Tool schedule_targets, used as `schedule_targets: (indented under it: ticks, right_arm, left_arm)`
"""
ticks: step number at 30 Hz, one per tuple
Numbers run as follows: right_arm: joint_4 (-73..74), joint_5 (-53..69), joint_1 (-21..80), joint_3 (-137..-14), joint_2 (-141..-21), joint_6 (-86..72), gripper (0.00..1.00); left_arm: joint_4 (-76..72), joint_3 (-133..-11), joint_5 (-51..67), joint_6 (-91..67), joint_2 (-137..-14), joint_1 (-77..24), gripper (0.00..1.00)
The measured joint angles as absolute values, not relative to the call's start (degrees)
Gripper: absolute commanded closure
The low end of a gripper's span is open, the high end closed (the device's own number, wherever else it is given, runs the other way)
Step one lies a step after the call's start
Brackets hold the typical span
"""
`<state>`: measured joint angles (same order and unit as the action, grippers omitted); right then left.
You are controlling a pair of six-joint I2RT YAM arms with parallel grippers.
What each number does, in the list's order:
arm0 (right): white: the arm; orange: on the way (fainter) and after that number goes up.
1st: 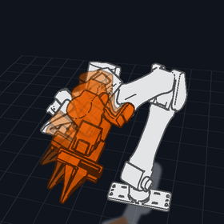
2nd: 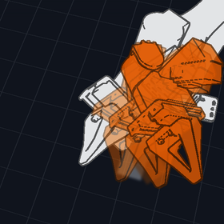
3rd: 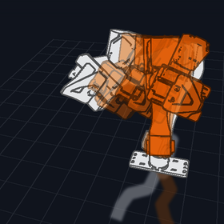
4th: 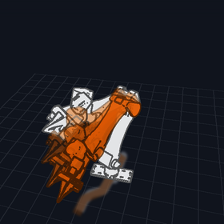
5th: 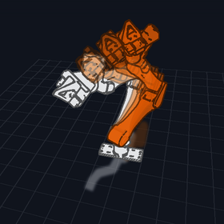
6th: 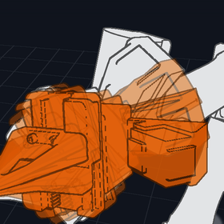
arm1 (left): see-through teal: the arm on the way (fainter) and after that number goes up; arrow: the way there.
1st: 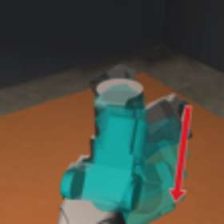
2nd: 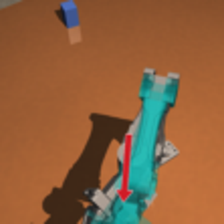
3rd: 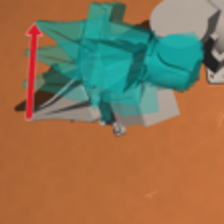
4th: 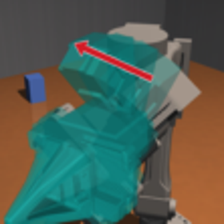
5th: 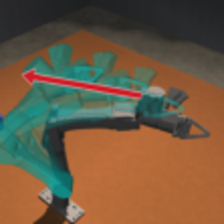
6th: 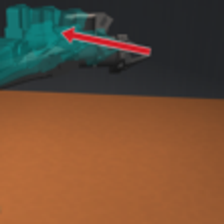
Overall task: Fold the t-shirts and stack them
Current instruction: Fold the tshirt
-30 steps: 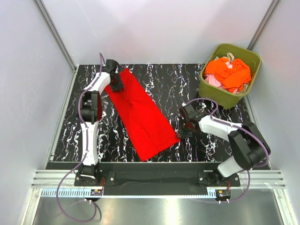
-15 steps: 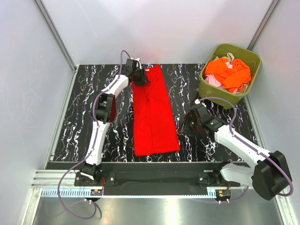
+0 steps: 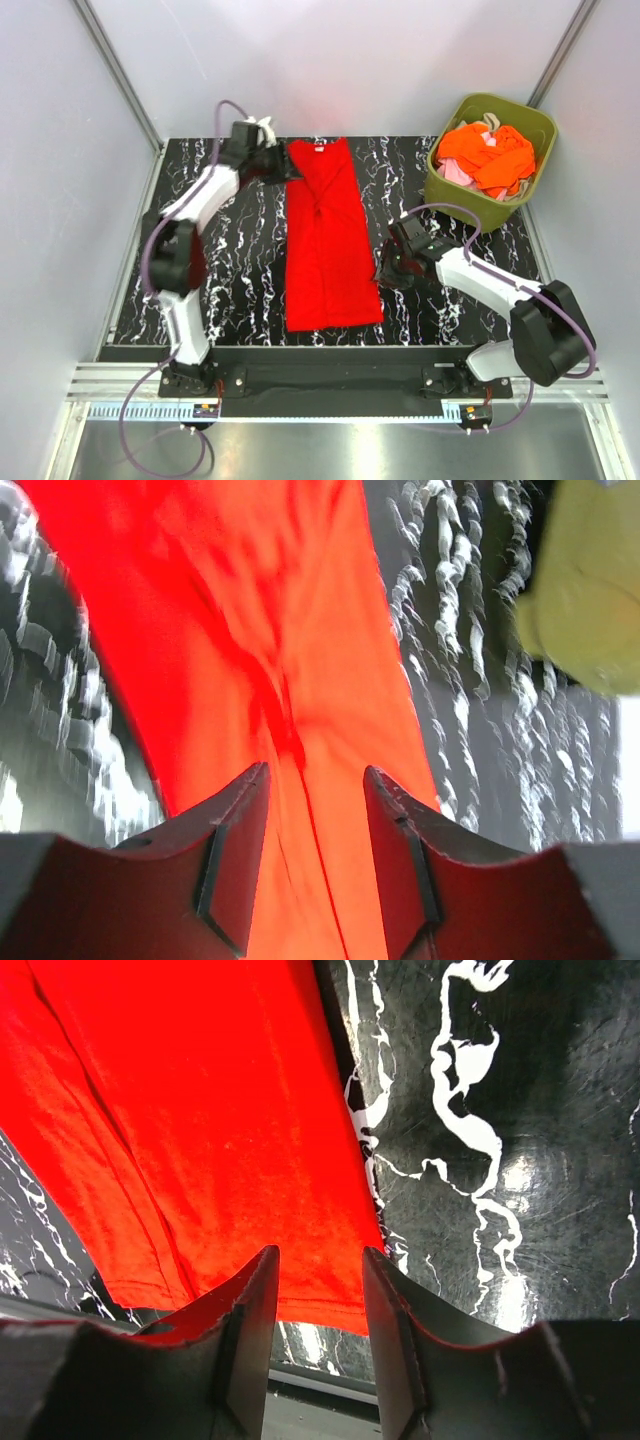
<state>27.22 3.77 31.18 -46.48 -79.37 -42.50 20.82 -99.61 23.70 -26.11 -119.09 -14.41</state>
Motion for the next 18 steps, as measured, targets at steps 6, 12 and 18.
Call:
schedule_targets:
  ticks: [6,12,18]
  right_arm:
    - [27.24,6.13,31.2,-46.48,-79.35,-42.35,0.62]
    - [26.87,8.67,31.4,-49.25,-81.76,-42.28,0.6]
    - [26.26,8.45,31.51,-45.5,-80.93,-45.08,0.63]
  left_arm:
    - [21.54,-70.61,20.12,-26.46,-93.06,-15.68,0.55]
    - [24.93,-49.78,16.73,-28.84,-86.13,-21.56,0.55]
    - [26.06,-39.62,14.44,-31.2,-77.21,-26.57,0.53]
